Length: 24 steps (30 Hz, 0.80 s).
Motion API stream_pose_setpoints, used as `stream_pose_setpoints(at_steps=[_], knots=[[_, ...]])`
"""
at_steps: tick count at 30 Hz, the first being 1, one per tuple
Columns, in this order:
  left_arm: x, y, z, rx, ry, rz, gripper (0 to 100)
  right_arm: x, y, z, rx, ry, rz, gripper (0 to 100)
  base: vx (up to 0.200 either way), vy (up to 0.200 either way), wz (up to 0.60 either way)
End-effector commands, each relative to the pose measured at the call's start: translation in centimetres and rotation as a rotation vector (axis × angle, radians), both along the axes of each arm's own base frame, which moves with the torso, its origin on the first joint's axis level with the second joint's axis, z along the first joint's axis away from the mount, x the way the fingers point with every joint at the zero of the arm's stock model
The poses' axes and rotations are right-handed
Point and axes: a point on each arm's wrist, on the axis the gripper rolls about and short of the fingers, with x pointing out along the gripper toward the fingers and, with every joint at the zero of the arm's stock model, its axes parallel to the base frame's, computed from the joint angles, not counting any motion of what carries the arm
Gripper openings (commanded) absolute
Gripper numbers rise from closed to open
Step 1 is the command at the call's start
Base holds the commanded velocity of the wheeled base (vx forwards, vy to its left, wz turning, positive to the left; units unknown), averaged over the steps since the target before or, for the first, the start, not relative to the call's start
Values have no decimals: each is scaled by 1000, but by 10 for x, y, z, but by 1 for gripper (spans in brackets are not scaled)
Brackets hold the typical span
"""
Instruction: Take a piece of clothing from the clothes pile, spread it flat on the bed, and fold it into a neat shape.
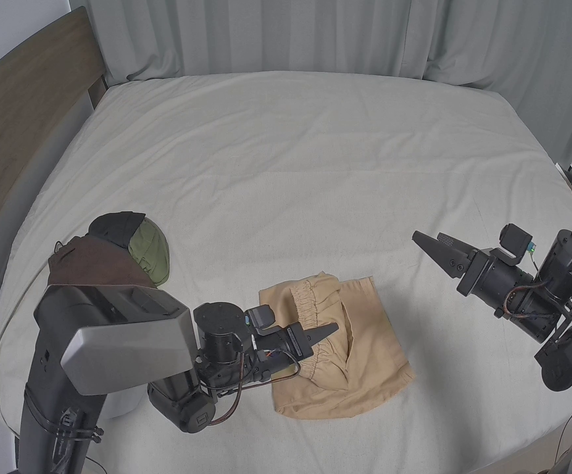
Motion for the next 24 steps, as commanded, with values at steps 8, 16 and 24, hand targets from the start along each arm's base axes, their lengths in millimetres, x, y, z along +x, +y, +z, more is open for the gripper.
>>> stream_pose_setpoints(at_steps=[8,16,24], knots=[[-5,-6,-5,8,9,-19,100,1,-1,0,2,2,-4,100,0,0,0],[-4,-5,-10,27,1,-20,100,1,-2,-2,0,12,-7,100,0,0,0],[0,8,-10,50,-16,9,100,5,1,-17,-17,65,-4,100,0,0,0]])
